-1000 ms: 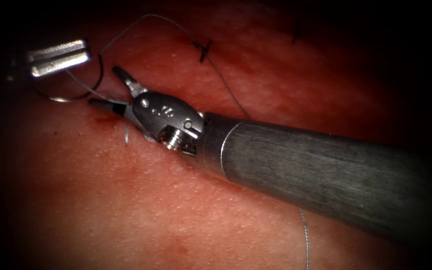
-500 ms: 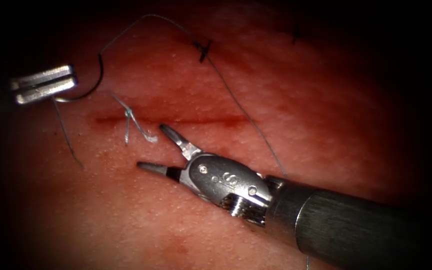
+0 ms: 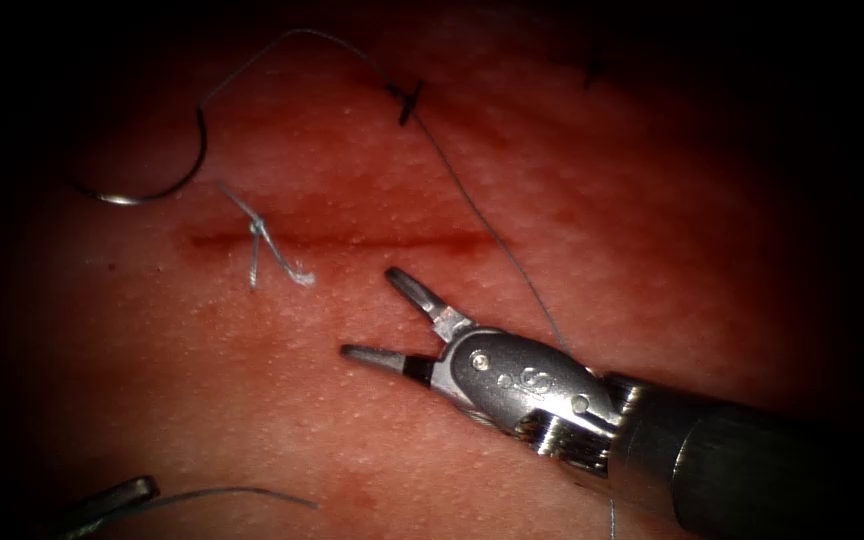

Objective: Wound Closure

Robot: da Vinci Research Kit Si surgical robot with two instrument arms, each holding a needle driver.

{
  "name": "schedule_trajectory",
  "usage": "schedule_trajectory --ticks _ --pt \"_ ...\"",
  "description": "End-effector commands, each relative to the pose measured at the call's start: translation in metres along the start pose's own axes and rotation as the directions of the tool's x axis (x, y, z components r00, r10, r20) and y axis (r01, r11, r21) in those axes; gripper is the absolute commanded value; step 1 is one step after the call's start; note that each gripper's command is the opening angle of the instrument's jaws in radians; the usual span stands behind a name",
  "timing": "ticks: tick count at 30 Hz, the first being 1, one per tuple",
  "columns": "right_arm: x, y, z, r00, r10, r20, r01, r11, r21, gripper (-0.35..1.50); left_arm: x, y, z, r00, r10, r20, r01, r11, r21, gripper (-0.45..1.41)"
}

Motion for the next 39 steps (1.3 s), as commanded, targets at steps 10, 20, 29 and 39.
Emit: schedule_trajectory --ticks 10,20,29,39 --pt "-0.0001 -0.0002 0.0008 1.000 -0.002 -0.004 0.002 1.000 0.001 1.46 -0.0116 -0.0033 -0.0021 0.930 0.044 0.365 -0.025 0.998 -0.058 1.09" --pt "-0.0002 0.0000 0.0004 1.000 -0.002 -0.005 0.002 1.000 0.004 1.46 -0.0157 -0.0121 -0.0067 0.823 0.099 0.559 -0.124 0.992 0.006 1.04" --pt "0.0007 0.0014 -0.0003 1.000 0.010 0.006 -0.010 1.000 0.012 1.40 -0.0155 -0.0182 -0.0057 0.749 0.307 0.587 -0.367 0.930 -0.017 0.64" --pt "0.0029 0.0034 -0.0012 0.996 0.036 0.080 -0.038 0.999 0.027 1.03 -0.0162 -0.0208 0.0001 0.657 0.447 0.607 -0.637 0.760 0.130 0.44"
